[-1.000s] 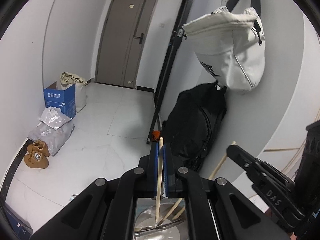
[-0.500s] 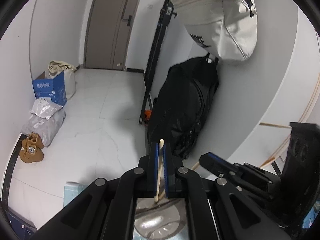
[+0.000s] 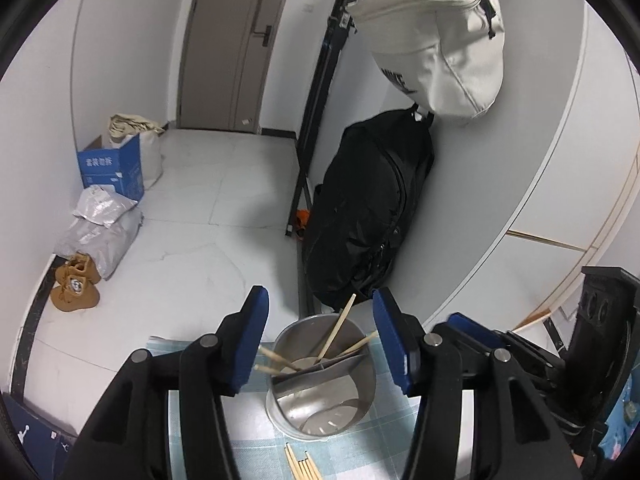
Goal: Organize utensils
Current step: 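Open both tools to drop the chopsticks into the holder, then withdraw both open tools back toward the remaining chopsticks on the cloth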
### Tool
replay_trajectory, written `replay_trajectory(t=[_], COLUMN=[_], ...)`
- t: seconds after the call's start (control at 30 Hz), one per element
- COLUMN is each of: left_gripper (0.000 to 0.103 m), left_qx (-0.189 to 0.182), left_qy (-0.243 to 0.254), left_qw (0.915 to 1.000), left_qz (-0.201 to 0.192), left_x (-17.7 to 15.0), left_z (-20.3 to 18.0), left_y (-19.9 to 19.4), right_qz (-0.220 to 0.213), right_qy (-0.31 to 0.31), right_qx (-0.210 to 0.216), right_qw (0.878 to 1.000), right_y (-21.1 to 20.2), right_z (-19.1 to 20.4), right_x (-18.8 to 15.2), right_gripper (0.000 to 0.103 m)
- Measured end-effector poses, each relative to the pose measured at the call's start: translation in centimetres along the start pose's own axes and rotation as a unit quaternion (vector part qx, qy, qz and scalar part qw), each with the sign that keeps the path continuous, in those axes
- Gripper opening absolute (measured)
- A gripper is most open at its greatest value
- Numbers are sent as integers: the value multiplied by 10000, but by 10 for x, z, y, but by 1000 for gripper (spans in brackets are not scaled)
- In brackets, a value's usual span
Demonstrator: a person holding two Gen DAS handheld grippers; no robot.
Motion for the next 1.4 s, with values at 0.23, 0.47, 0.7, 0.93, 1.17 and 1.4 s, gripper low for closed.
replay_trajectory(t=[0.23,0.47,0.7,0.93,1.17,1.4], left_gripper=[59,61,70,71,75,83], left_qx=[326,407,575,700,883,1095], left_qy=[172,261,260,191,163,117], left_qw=[9992,9982,9971,9961,9945,9930], left_qz=[-156,-346,-420,-493,-541,-435], left_x=[-11,-28,-47,-67,-89,-118], left_z=[-11,-15,-15,-11,-4,8], left_y=[-24,-44,-57,-60,-56,-37], right_qz=[-287,-485,-661,-813,-753,-566], right_qy=[-16,-106,-124,-184,-214,-53], right_qx=[-64,-71,-75,-53,-125,-193], right_qw=[9996,9987,9977,9965,9969,9982], right_y=[-38,-60,-76,-87,-85,-73], right_z=[11,28,39,46,43,29], right_x=[-8,-20,-33,-53,-77,-100], right_gripper=[52,66,75,83,89,95])
Point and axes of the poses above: each gripper's, at about its wrist camera, not at the fingertips, and y roughly the way its jaws point, z to its left, x to its top, the point moved 1 cm from there along y, roughly the way its jaws point, and after that the axes turned 3 degrees about -y, right-handed, at the moved point
